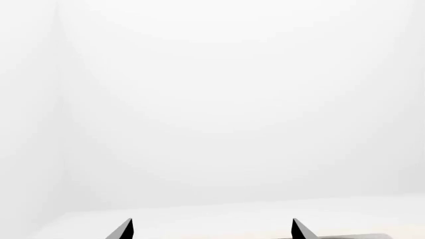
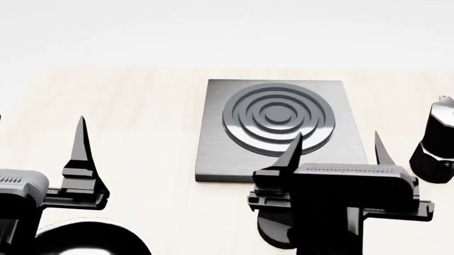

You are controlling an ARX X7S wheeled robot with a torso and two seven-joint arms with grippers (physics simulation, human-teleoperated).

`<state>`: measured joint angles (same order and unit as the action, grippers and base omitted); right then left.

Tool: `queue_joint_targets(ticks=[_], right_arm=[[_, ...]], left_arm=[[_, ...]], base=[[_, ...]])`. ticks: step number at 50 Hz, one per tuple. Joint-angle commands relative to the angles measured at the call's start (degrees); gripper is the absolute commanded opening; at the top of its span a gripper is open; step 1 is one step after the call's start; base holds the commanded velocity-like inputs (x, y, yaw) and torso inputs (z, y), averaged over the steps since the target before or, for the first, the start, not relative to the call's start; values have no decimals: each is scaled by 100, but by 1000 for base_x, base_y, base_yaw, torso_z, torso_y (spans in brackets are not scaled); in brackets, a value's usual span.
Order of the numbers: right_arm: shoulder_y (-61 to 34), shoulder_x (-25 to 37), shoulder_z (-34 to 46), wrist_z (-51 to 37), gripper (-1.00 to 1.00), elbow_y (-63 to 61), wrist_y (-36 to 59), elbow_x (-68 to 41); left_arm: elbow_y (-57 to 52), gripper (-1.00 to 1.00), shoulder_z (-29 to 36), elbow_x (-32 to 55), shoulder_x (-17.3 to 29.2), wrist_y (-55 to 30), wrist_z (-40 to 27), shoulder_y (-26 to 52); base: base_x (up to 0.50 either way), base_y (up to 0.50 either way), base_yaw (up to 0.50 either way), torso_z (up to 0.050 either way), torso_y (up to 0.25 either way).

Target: Turn on the stove.

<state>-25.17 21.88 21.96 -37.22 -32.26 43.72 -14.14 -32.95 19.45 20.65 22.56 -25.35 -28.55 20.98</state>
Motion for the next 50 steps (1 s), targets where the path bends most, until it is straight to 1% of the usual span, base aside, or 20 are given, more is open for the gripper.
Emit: queue_joint_targets(ticks=[1, 50], right_arm=[[-30, 47, 102, 14, 100, -130, -29, 48], [-159, 176, 358, -57, 100, -547, 186, 181]], left_arm=[[-4, 100, 12, 3, 12, 2, -17, 5], [-266, 100, 50, 79, 88, -89, -112, 33]], base=[[0, 0, 0, 0, 0], [0, 0, 0, 0, 0]])
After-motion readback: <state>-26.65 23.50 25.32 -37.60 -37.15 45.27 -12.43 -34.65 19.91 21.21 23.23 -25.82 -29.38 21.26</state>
